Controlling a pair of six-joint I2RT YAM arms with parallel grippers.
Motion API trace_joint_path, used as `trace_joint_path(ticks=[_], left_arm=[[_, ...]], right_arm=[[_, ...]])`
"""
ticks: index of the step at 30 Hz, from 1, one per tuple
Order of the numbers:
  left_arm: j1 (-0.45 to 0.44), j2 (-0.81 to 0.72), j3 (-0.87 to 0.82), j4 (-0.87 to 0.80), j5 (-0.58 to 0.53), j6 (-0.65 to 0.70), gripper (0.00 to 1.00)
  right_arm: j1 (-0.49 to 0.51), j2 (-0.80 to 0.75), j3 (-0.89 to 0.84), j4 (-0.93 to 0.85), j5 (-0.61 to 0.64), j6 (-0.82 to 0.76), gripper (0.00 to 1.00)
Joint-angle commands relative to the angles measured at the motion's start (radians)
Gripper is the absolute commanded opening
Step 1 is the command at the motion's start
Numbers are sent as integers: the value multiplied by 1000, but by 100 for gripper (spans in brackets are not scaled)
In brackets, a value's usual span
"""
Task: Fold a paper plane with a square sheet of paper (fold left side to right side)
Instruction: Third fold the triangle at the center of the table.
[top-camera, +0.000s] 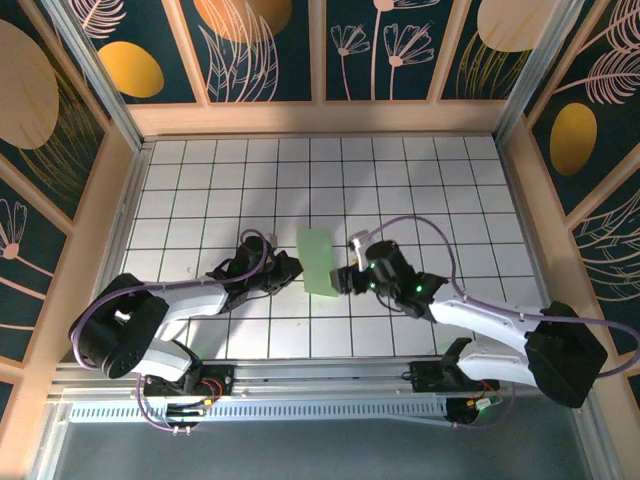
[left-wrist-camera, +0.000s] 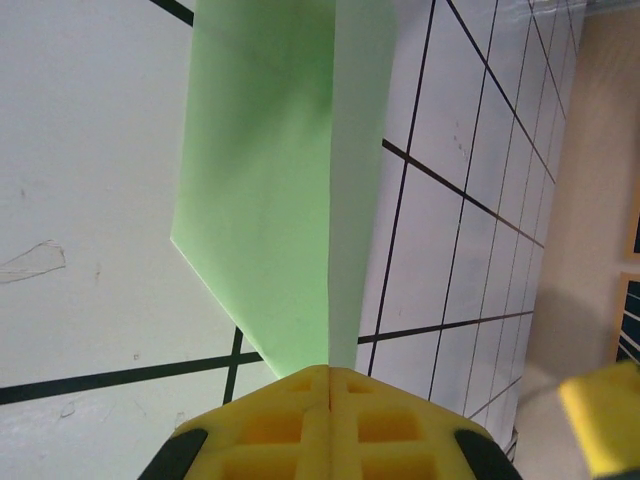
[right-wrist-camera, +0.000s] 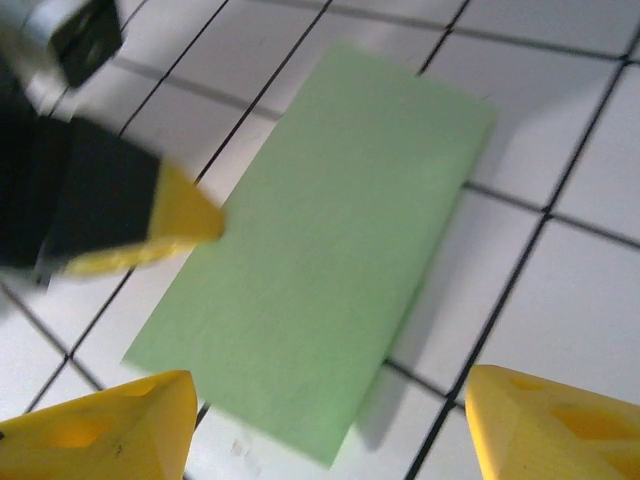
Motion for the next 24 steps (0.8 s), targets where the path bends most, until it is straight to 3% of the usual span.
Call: trace_joint_path(ticks=[1, 9, 17, 24], left_arm=[[-3, -21, -10, 10, -8, -39, 0], [-4, -18, -7, 3, -1, -41, 0], [-8, -11, -7, 10, 4, -42, 0], [-11, -8, -8, 13, 4, -45, 0]], right_arm=[[125, 1, -43, 39, 220, -41, 72], [334, 135, -35, 115, 439, -182, 73], [379, 304, 46, 161, 518, -280, 79], [377, 385, 102, 240, 548, -341, 75]])
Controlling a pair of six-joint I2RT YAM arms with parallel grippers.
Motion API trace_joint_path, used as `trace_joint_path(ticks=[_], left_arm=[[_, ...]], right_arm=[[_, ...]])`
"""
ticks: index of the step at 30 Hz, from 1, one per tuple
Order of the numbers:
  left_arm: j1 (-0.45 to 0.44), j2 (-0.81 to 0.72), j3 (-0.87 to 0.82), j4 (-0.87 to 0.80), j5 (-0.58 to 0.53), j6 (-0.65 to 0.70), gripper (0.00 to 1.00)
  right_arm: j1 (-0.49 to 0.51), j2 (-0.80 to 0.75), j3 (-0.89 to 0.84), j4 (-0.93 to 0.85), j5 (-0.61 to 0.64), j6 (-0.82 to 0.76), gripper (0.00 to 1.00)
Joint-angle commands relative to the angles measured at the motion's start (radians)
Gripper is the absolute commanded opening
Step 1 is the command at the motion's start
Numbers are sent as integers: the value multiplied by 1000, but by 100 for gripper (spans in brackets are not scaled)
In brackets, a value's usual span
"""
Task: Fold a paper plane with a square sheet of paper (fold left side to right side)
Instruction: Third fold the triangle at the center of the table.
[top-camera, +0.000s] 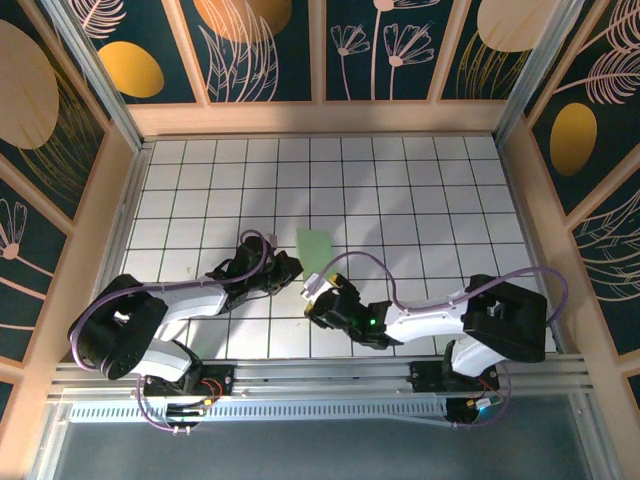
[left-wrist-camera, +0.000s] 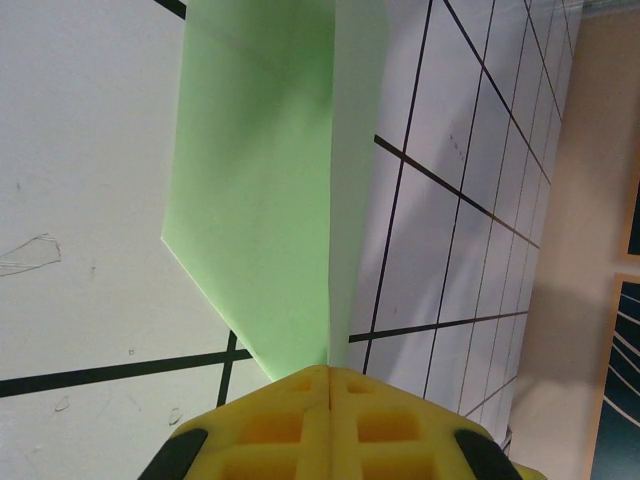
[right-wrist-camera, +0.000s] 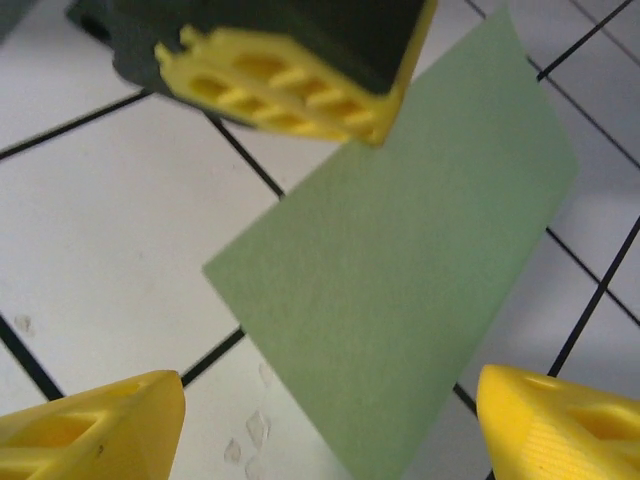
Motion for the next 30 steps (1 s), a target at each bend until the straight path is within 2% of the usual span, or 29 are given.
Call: trace_joint_path(ticks=[1, 11, 18, 25, 30], left_arm=[[-7, -5, -8, 12, 3, -35, 0], [-10, -1, -8, 12, 1, -36, 0], [-11, -5, -11, -3, -17, -29, 1], [-10, -41, -13, -38, -46, -14, 20], [18, -117, -24, -94, -48, 25, 39]], right_arm=[[8, 35, 45, 74, 58, -46, 73], [-2, 70, 74, 97, 61, -50, 56], [-3, 66, 66, 71, 46, -30, 31], [-18, 53, 44, 48, 16, 17, 2], [-40, 35, 31, 28, -37, 48, 0]])
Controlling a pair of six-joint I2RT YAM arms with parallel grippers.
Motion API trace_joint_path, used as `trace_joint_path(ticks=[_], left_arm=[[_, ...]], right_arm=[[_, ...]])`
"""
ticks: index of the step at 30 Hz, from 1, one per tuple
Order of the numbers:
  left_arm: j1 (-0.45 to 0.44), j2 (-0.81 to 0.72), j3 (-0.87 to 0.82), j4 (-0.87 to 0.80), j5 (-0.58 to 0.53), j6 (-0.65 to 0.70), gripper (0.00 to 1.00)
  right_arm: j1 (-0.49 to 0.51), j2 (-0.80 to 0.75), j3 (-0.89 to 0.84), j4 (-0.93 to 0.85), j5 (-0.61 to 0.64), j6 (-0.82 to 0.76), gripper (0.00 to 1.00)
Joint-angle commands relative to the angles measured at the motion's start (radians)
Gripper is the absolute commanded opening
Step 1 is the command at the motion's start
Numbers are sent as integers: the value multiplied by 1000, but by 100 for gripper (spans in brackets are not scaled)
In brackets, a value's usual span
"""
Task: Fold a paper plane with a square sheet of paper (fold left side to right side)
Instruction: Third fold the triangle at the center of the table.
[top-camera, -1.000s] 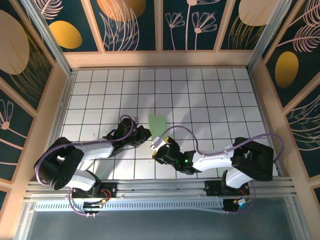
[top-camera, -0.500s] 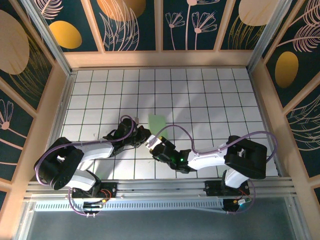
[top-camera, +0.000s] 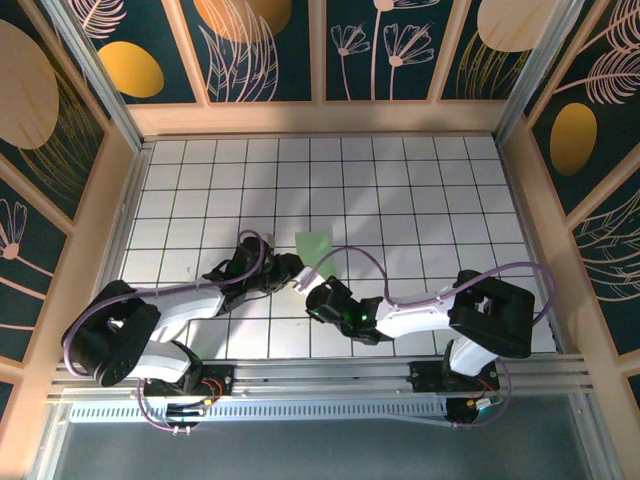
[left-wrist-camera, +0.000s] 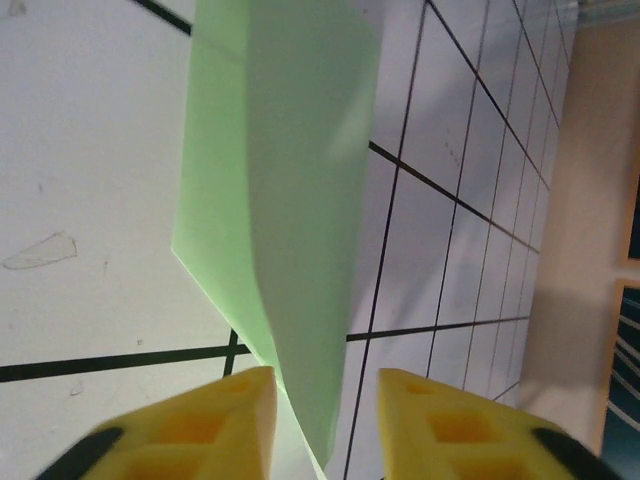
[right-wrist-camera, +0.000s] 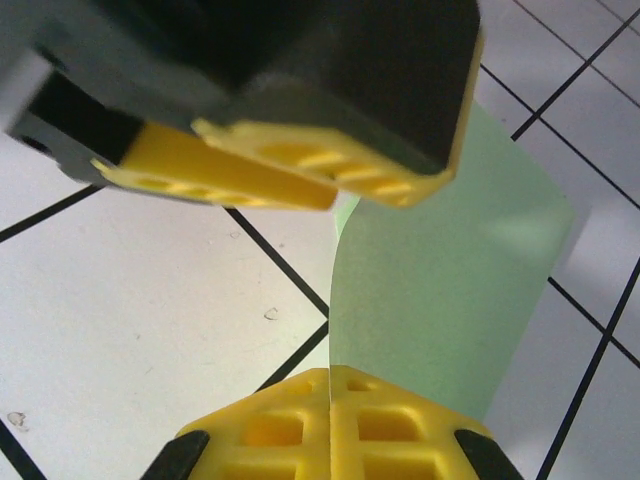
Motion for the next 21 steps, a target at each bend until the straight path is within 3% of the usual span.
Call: trace_joint_path(ticks=[1, 6, 9, 15, 21], left_arm=[[29, -75, -20, -57, -15, 21, 42], [94, -179, -17, -133, -13, 85, 47], [112, -173, 18, -155, 11, 146, 44], [112, -11, 135, -165, 96, 254, 26], [111, 191, 256, -172, 180, 340, 15]], right_arm=[[-20, -29, -20, -25, -46, 50, 0], [-69, -70, -45, -37, -186, 122, 0], [-110, -97, -64, -35, -299, 174, 0], [-182, -118, -80, -40, -483, 252, 0], [-237, -97, -83, -9, -650, 303, 0]])
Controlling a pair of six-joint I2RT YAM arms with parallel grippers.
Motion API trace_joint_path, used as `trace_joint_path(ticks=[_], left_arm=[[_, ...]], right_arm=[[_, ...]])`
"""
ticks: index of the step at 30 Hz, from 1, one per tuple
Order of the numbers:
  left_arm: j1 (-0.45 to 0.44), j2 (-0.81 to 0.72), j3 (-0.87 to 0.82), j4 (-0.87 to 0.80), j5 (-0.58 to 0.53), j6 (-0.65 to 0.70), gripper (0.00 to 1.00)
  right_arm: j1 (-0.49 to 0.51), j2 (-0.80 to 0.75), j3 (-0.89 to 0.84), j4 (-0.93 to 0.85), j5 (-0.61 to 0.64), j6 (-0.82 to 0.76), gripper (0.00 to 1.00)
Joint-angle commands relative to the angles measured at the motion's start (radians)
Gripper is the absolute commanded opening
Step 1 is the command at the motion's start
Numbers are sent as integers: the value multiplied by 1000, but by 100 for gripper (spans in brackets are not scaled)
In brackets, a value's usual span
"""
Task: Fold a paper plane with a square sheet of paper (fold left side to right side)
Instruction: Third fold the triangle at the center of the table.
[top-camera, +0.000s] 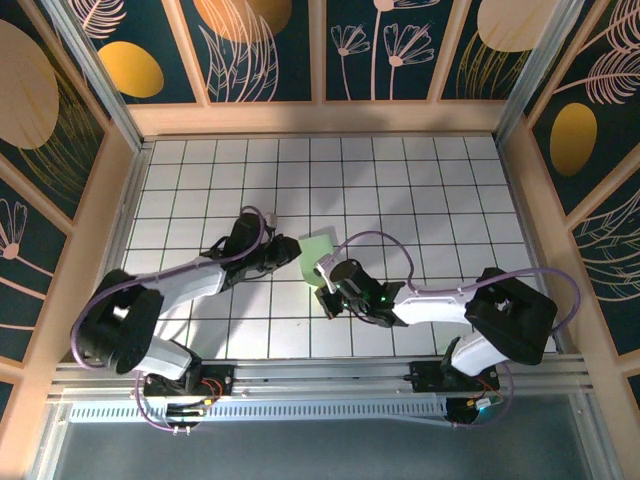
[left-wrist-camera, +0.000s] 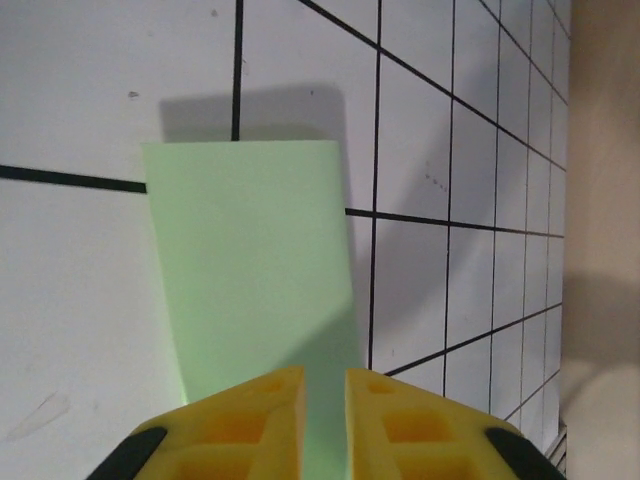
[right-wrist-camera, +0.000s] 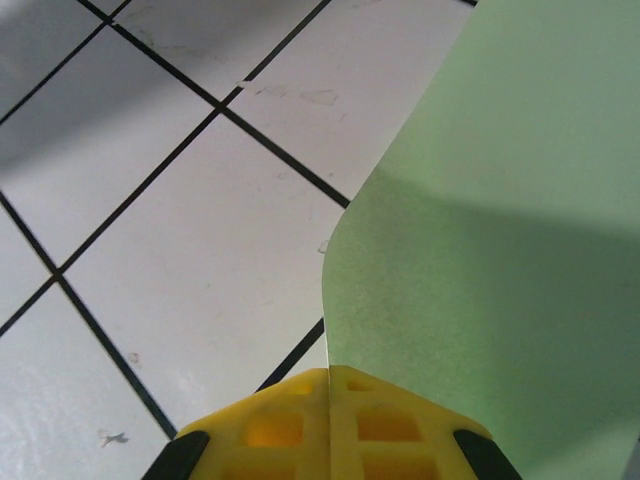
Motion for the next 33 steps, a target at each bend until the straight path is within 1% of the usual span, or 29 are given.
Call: trace_joint_path(ticks=[1, 5, 8, 16, 22, 33], left_arm=[[2, 94, 70, -30, 76, 91, 14], [-2, 194, 124, -38, 109, 122, 8], [-7, 261, 165, -68, 108, 151, 3], [-21, 352, 211, -101, 106, 185, 1], [-30, 389, 220, -145, 63, 208, 0], [-44, 413, 217, -174, 21, 217, 0]], right_arm=[[-18, 0, -13, 29, -130, 60, 0], [-30, 5, -24, 62, -173, 88, 0], [-37, 11, -26, 72, -193, 99, 0], [-80, 20, -30, 87, -269, 126, 0], [-113, 35, -30, 81, -317, 147, 0], [-178, 46, -10, -6, -258, 171, 0]])
